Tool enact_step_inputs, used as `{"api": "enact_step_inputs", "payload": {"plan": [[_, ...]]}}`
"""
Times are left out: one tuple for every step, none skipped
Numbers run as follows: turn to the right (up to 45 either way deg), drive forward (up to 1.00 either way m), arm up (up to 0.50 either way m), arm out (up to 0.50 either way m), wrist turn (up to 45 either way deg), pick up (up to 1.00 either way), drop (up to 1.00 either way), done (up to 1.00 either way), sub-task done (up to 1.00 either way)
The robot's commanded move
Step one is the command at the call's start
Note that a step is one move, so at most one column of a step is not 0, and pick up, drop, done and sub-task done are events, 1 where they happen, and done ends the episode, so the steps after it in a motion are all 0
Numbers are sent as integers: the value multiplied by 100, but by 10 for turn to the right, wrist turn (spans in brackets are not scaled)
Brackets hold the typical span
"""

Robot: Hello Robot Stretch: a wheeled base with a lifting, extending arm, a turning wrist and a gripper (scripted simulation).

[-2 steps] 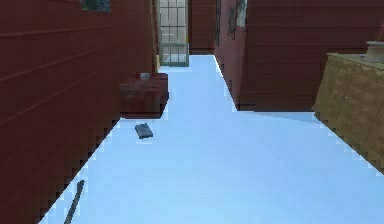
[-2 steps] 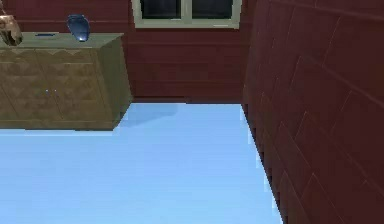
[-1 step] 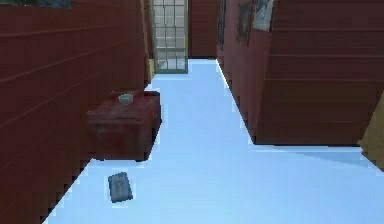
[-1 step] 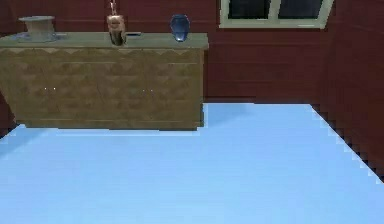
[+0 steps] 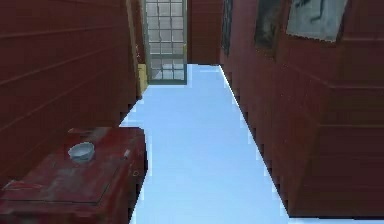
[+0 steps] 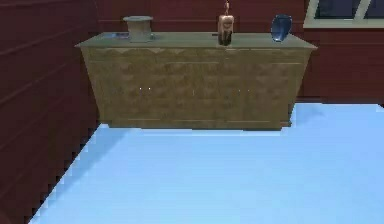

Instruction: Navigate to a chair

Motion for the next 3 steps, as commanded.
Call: {"api": "enact_step_inputs", "payload": {"plan": [[0,60,0,0,0,0,0,0,0],[180,0,0,0,0,0,0,0,0],[0,45,0,0,0,0,0,0,0]]}}
